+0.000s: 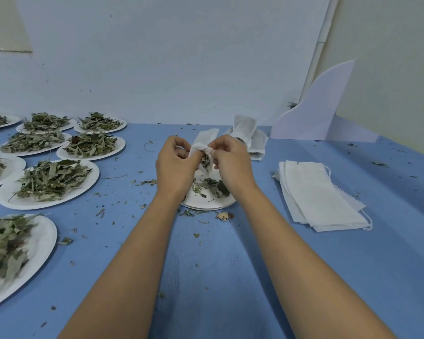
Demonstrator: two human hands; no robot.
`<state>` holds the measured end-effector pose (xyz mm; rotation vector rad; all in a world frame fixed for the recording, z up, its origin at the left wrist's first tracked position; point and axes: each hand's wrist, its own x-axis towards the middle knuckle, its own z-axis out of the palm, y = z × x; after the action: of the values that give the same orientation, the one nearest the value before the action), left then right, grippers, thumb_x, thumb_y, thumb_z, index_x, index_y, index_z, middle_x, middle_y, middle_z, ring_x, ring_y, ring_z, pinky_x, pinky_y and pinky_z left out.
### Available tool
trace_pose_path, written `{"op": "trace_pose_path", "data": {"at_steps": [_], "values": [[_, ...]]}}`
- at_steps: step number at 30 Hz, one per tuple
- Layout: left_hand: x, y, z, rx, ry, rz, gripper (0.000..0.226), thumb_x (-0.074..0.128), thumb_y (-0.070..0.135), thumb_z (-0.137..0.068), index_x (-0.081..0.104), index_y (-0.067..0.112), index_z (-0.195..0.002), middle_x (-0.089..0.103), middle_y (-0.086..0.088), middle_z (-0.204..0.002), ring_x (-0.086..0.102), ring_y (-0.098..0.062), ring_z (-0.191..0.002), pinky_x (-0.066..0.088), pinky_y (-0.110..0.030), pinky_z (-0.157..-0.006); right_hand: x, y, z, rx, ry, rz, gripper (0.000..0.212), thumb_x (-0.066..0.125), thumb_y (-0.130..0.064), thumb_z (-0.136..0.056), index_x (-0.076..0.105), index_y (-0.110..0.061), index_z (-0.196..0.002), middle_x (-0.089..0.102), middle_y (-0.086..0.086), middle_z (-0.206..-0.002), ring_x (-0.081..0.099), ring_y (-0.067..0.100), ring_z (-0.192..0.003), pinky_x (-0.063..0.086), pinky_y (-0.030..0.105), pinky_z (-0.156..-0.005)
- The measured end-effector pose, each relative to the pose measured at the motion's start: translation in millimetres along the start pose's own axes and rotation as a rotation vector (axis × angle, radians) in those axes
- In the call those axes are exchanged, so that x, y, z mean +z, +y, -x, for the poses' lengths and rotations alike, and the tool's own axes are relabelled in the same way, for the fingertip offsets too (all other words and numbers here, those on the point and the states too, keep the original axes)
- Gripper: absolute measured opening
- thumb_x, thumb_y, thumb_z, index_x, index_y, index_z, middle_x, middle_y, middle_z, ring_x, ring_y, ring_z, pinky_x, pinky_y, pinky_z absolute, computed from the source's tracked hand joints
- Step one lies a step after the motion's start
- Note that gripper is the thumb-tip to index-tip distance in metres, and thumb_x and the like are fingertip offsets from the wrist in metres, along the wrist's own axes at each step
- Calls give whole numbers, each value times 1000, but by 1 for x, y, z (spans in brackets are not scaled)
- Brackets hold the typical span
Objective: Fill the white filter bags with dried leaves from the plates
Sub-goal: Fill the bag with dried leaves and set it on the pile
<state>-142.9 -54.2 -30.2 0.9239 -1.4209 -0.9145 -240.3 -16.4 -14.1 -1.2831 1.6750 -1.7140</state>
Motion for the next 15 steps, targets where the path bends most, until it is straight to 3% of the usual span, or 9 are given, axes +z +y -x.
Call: {"op": "trace_pose_path", "data": {"at_steps": [3,9,12,15], "values": [[0,1,1,95,63,-95,26,63,6,-77,45,24,-72,45,7,-60,41,1,-48,34,-13,-48,0,-3,2,16,-79,-90,30,47,12,-77,56,-13,-65,53,3,-62,45,15,-58,38,30,-58],[0,3,2,136,129,-168,27,51,-3,-77,40,21,-68,39,8,-59,39,4,-47,32,-13,-44,-1,-4,5,90,-250,-281,26,44,14,-81,57,-5,-69,53,4,-57,44,9,-45,40,18,-48],[-3,-1,0,114,87,-123,22,59,2,-80,44,16,-74,41,7,-60,39,5,-45,32,-10,-45,3,-2,3,96,-203,-209,25,47,9,-85,59,-10,-74,58,4,-67,51,11,-57,47,20,-57],[-4,-3,0,38,-51,-24,21,62,13,-86,45,23,-80,49,7,-72,48,6,-56,38,-10,-55,2,5,0,86,-98,-121,23,49,2,-88,58,-17,-78,62,4,-76,58,16,-72,51,32,-74]]}}
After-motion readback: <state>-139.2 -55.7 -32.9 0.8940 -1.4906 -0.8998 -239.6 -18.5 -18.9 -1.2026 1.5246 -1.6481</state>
